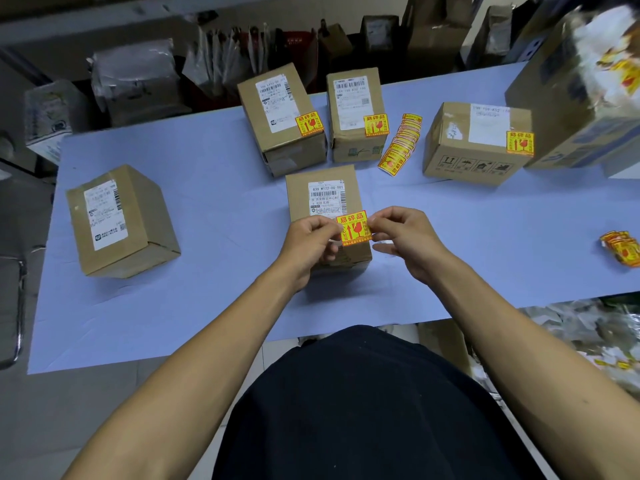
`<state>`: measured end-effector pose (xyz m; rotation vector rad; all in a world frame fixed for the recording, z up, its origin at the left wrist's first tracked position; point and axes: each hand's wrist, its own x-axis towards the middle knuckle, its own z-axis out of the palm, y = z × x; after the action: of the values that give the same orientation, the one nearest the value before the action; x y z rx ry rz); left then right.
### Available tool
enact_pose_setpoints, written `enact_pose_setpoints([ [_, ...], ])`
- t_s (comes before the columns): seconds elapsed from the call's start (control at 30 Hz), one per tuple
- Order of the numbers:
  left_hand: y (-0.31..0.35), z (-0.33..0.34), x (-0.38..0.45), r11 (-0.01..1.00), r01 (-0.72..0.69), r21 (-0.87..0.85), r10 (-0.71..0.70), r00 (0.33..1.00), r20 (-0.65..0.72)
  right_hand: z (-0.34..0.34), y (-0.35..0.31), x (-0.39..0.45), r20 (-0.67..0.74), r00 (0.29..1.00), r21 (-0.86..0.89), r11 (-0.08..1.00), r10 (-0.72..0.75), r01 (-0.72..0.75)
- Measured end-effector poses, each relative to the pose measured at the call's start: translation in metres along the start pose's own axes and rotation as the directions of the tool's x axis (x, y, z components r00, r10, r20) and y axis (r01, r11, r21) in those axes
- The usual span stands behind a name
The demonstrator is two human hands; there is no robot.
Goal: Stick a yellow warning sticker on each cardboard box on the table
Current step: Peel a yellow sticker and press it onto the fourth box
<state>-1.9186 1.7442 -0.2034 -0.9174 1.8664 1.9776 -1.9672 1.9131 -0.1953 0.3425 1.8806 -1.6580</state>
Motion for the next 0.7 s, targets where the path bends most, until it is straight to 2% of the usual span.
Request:
enact_pose_setpoints([
  [0.47,-0.009,0.007,0.008,0.987,-0.007,0.158,0.005,1.0,0.013,-0.005,0.021,0.006,-0.03,0.995,-0.026,0.995,0.092,-0.092],
  [0.6,-0.012,0.007,0.009,0.934,-0.035,0.356,0.036,0.999,0.005,-0.005,0.026,0.01,-0.046,0.993,-0.084,0.99,0.106,-0.11],
  [0.7,-0.011,0.007,0.01,0.825,-0.101,0.556,0.127,0.992,-0.007,-0.004,0.03,0.012,-0.052,0.992,-0.077,0.99,0.113,-0.116],
])
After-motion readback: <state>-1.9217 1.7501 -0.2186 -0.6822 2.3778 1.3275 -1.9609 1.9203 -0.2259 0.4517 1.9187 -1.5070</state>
